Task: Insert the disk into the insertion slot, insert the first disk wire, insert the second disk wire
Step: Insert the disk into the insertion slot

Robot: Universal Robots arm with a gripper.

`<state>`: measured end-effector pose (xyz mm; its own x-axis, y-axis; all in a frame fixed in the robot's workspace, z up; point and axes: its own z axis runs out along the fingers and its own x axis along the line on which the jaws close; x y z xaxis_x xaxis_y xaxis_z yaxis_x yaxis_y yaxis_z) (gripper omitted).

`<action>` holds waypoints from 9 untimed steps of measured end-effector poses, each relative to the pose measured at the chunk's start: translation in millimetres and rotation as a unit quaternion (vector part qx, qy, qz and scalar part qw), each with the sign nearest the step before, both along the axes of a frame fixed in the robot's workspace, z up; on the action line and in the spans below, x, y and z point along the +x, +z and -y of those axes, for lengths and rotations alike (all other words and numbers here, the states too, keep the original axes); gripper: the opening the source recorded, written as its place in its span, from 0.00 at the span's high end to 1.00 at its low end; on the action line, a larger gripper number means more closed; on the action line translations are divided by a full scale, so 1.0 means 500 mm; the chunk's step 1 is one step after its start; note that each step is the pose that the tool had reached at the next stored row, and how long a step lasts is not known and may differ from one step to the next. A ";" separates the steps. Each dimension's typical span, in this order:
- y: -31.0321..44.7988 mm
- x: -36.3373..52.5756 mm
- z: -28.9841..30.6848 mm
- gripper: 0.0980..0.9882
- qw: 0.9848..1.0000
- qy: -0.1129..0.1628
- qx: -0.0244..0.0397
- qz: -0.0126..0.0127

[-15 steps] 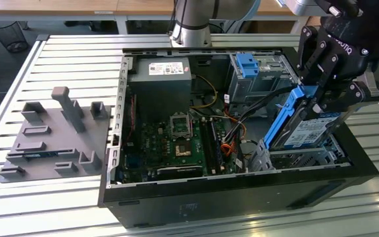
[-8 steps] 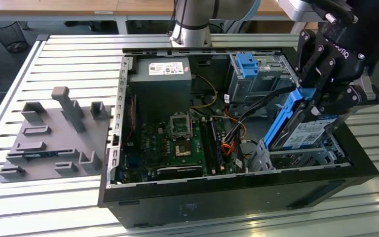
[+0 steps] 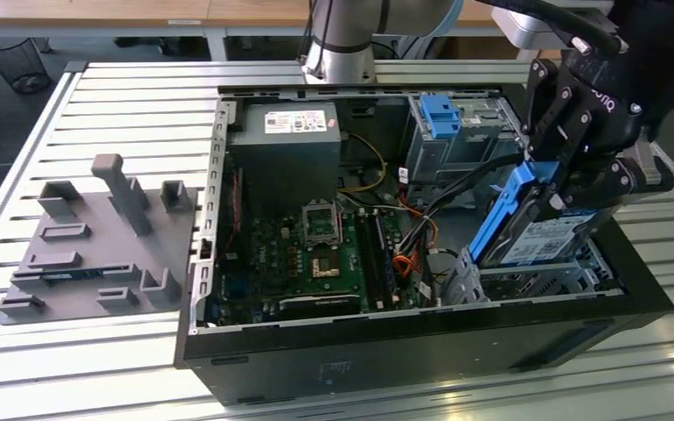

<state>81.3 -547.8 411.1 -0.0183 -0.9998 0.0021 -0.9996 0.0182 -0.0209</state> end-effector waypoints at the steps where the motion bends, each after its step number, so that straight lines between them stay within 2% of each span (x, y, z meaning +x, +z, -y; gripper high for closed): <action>1: -0.001 0.000 0.000 0.70 1.000 0.000 0.000 0.000; 9: -0.013 0.000 0.000 0.70 1.000 0.000 0.000 0.000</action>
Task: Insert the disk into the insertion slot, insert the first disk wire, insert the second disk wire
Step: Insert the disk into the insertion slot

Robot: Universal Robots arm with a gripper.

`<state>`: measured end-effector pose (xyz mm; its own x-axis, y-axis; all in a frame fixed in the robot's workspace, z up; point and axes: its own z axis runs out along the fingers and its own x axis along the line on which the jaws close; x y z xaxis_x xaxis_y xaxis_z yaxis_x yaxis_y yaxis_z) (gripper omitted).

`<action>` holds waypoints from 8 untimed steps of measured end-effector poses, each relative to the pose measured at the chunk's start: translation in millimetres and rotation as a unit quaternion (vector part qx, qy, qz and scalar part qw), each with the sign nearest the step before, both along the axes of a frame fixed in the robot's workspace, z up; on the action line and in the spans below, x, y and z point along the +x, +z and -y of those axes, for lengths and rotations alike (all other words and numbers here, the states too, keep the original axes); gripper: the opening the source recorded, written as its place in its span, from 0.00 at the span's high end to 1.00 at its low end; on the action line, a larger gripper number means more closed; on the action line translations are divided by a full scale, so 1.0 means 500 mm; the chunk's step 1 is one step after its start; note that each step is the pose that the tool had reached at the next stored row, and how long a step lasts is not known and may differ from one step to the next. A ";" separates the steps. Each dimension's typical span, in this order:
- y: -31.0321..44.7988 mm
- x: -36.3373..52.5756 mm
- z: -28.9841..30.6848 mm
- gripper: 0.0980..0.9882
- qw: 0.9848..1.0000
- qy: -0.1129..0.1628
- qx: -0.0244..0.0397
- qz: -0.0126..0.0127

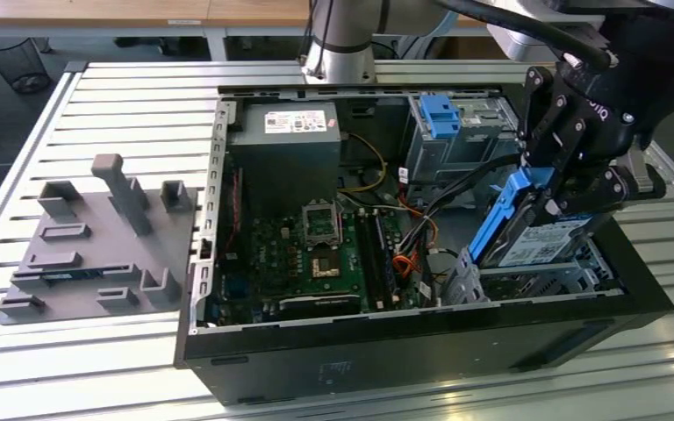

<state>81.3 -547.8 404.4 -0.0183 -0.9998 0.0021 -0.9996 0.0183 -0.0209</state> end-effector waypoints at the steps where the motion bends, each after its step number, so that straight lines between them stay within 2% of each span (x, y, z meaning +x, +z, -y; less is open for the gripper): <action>1: -0.001 0.000 0.000 0.70 1.000 0.000 0.000 0.000; 8: -0.011 0.000 0.000 0.70 1.000 0.000 0.000 0.000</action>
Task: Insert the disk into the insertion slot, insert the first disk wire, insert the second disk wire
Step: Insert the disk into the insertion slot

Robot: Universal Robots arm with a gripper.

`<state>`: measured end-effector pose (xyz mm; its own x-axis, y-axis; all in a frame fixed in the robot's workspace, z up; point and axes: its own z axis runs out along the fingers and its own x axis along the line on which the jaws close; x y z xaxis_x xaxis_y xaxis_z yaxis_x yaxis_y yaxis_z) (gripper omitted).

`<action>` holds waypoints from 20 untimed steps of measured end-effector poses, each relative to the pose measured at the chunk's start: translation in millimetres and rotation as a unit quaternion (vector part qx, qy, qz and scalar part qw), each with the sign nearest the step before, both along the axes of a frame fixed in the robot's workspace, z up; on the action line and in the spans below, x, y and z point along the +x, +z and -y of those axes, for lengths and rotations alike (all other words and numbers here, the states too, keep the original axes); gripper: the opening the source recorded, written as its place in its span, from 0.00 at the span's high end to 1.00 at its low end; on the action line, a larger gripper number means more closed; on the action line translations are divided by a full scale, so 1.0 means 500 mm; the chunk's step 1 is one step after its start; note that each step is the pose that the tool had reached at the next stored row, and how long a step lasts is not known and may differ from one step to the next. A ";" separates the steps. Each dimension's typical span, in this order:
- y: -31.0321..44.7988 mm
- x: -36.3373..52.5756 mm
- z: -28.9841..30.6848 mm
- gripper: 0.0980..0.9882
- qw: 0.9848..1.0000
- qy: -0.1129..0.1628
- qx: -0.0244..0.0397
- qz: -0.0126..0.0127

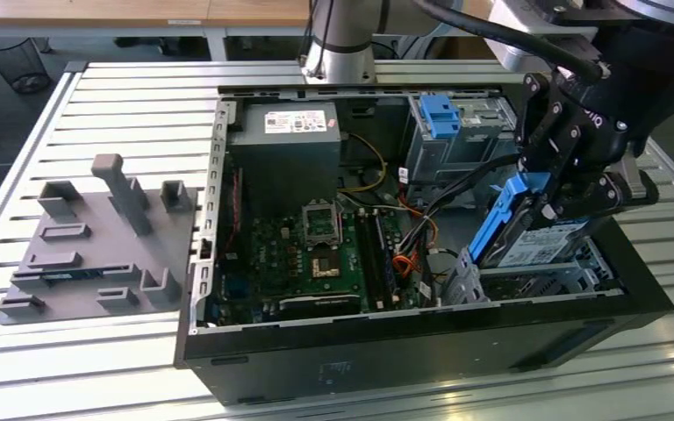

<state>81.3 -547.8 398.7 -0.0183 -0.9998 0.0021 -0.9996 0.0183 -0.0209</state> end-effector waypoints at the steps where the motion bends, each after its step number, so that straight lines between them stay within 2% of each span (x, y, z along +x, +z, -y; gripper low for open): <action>1: -0.001 0.000 0.000 0.70 1.000 0.000 0.000 0.000; 20: -0.029 0.000 0.000 0.70 1.000 0.000 0.000 0.000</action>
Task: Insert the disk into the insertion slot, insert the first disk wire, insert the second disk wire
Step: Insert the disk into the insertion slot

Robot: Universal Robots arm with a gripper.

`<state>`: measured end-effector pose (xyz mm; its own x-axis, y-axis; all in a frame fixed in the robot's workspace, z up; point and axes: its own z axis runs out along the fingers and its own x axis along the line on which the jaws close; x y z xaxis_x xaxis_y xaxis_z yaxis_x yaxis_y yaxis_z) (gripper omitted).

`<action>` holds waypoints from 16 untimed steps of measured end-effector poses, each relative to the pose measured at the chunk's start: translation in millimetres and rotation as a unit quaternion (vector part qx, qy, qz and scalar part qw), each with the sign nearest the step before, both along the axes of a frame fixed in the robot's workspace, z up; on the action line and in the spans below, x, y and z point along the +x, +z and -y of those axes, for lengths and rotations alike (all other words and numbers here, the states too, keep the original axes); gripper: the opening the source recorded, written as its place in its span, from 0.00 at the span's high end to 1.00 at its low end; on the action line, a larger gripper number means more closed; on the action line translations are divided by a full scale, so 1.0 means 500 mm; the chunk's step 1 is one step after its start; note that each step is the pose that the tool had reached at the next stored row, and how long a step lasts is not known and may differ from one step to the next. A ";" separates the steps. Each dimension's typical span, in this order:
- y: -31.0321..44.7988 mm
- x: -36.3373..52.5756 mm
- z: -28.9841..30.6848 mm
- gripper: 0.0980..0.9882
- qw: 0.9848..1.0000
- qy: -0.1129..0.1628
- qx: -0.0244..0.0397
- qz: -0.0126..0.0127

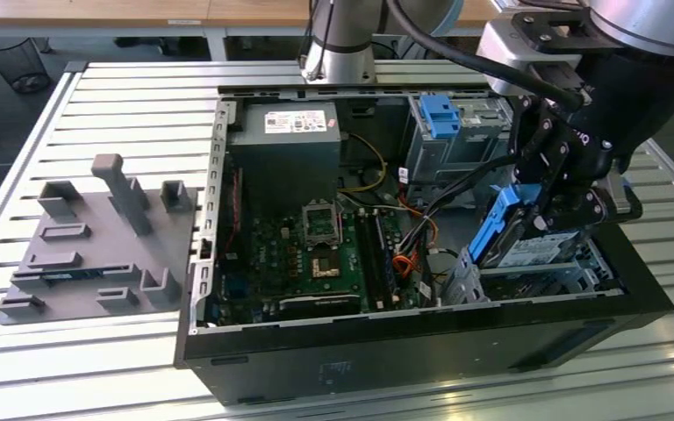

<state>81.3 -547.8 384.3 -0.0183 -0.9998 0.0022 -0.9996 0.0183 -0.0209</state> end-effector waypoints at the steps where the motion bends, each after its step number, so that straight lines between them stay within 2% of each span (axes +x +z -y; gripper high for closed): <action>1: -0.001 0.000 0.000 0.70 1.000 0.000 0.000 0.000; 16: -0.018 0.000 0.000 0.70 1.000 0.000 0.000 0.000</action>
